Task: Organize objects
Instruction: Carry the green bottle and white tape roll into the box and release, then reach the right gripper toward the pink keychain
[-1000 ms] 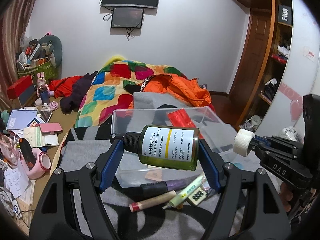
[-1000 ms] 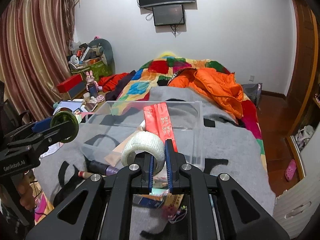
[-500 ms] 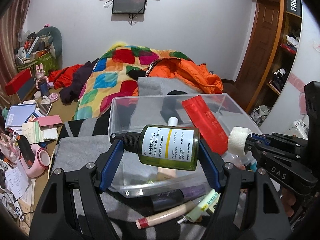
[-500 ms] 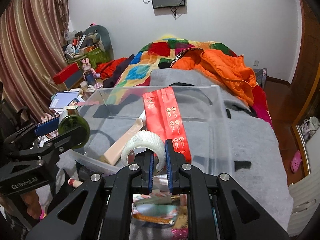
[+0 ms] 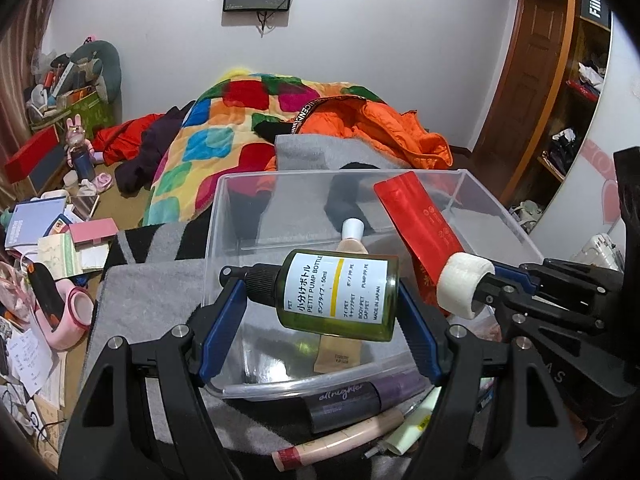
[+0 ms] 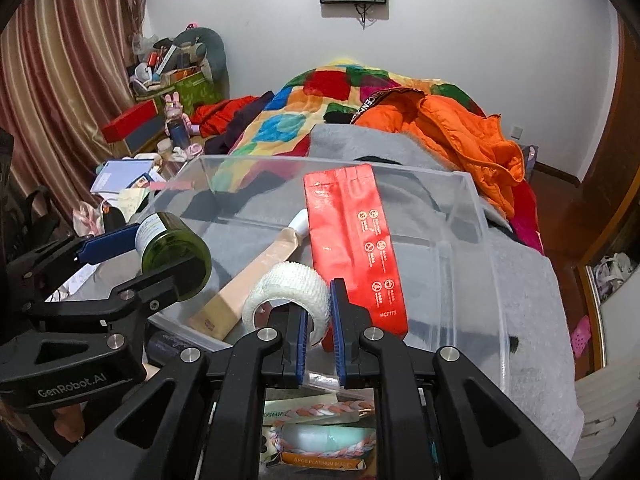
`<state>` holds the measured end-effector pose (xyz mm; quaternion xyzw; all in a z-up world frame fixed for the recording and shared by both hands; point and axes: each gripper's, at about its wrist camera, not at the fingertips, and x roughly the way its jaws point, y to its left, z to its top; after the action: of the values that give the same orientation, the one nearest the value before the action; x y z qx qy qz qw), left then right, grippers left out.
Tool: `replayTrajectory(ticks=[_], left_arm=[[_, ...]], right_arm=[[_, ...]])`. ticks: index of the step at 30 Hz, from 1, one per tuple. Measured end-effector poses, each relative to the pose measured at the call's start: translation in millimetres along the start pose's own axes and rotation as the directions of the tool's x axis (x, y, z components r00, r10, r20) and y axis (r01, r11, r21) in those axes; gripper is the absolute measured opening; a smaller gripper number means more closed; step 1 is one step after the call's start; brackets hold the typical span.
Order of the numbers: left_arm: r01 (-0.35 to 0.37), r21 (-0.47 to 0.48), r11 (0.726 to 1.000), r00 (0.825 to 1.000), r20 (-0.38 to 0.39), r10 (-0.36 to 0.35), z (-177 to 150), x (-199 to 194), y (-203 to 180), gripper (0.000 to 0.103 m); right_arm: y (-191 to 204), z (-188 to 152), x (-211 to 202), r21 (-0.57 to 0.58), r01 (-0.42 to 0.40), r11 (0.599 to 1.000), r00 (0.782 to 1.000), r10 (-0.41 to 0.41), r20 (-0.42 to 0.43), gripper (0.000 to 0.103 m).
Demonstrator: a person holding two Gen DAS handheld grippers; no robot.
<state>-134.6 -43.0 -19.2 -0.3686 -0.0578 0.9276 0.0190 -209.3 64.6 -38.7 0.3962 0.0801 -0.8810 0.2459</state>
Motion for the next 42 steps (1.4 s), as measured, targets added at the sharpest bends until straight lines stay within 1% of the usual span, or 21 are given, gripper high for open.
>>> replayTrajectory(ticks=[3, 7, 8, 16, 18, 20, 25, 30, 33, 36, 39, 42], left_arm=[[-0.006, 0.009, 1.000, 1.000, -0.005, 0.006, -1.4, -0.1, -1.1, 0.074], [-0.003, 0.009, 1.000, 1.000, -0.016, 0.003, -1.6, -1.1, -2.1, 0.074], [0.002, 0.005, 1.000, 1.000, -0.019, -0.001, -1.7, -1.8, -1.7, 0.074], [0.022, -0.009, 1.000, 1.000, -0.012, -0.022, -0.1, -15.1, -1.1, 0.074], [0.023, -0.007, 1.000, 1.000, -0.005, -0.023, 0.3, -20.9, -2.2, 0.074], [0.024, -0.005, 1.000, 1.000, 0.002, -0.024, 0.6, -26.4, -2.0, 0.075], [0.028, 0.008, 1.000, 0.999, 0.024, -0.028, -2.8, -43.5, -3.9, 0.075], [0.036, 0.023, 0.999, 0.999, 0.023, -0.036, -11.6, -53.3, -8.6, 0.076], [0.037, 0.040, 0.998, 0.999, 0.014, -0.038, -20.5, -55.6, -13.9, 0.076], [0.046, 0.052, 0.998, 0.999, -0.003, -0.046, -29.7, -55.1, -18.8, 0.076], [0.057, 0.062, 0.996, 0.998, -0.022, -0.056, -38.8, -52.6, -25.1, 0.076], [0.060, 0.072, 0.996, 0.998, -0.040, -0.057, -48.4, -48.3, -30.8, 0.076]], right_arm=[[-2.1, -1.5, -1.2, 0.002, 0.006, 1.000, 1.000, -0.006, -0.001, 0.019], [-1.0, -3.5, -7.7, -0.008, 0.033, 0.999, 0.999, -0.033, 0.021, 0.038], [-0.8, -4.2, -10.5, -0.013, 0.042, 0.999, 0.999, -0.042, 0.030, 0.041], [1.4, -6.7, -31.1, -0.033, 0.052, 0.998, 0.997, -0.050, 0.066, 0.044], [-0.2, -8.3, -37.3, -0.026, 0.041, 0.999, 0.997, -0.039, 0.072, 0.048], [-2.7, -11.1, -45.0, -0.018, 0.038, 0.999, 0.995, -0.036, 0.088, 0.054], [-6.5, -17.4, -57.9, -0.018, 0.047, 0.999, 0.993, -0.045, 0.108, 0.057], [-17.6, -33.0, -76.0, -0.007, 0.068, 0.998, 0.990, -0.067, 0.124, 0.058], [-21.5, -41.6, -80.4, -0.002, 0.076, 0.997, 0.990, -0.076, 0.118, 0.058], [-26.0, -52.0, -81.1, 0.003, 0.065, 0.998, 0.993, -0.065, 0.098, 0.058], [-24.6, -63.3, -78.6, -0.005, 0.058, 0.998, 0.996, -0.058, 0.075, 0.059], [-22.8, -77.4, -73.7, -0.012, 0.068, 0.998, 0.996, -0.067, 0.050, 0.059]])
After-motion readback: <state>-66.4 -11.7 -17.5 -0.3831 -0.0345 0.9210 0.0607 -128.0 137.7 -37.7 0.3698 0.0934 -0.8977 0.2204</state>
